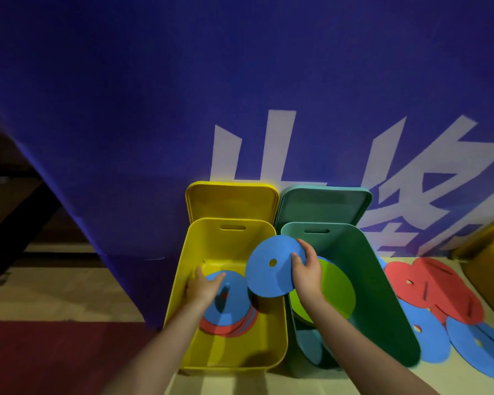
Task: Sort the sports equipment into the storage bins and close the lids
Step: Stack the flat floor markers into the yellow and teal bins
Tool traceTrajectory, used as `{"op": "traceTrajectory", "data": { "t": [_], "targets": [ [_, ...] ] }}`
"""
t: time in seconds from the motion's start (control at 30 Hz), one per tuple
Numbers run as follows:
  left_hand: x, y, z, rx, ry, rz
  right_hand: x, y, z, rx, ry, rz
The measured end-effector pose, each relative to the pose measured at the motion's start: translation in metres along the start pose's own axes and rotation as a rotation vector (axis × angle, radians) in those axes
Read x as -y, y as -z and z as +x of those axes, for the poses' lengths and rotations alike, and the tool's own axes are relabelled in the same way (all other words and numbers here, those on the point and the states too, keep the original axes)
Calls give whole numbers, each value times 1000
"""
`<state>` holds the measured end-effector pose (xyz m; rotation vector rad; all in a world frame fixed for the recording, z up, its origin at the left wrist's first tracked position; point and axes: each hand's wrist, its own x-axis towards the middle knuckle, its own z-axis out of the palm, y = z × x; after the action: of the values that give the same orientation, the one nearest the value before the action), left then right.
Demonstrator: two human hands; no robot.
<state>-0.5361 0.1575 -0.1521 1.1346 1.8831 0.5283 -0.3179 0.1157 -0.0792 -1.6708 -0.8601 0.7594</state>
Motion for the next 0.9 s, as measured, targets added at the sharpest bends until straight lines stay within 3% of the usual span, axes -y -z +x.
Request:
{"op": "traceTrajectory", "data": {
  "t": [0.2,0.27,0.33,0.5,0.77,0.9],
  "targets": [
    [-43,64,-46,-197,-574,58,24,-15,-5,172,132,-112],
    [-41,83,-47,-295,-666,111,30,-32,-6,222,122,-134],
    [-29,94,-42,-315,-633,158,28,-51,-8,253,92,-120],
    [7,86,-28,-131,-426,64,-1,-95,-15,255,-40,-97],
    [15,78,-18,-180,-510,-52,-65,-129,-20,233,-165,-199],
    [19,75,-16,-188,-511,-152,-96,-129,-18,321,-73,-527]
  ]
}}
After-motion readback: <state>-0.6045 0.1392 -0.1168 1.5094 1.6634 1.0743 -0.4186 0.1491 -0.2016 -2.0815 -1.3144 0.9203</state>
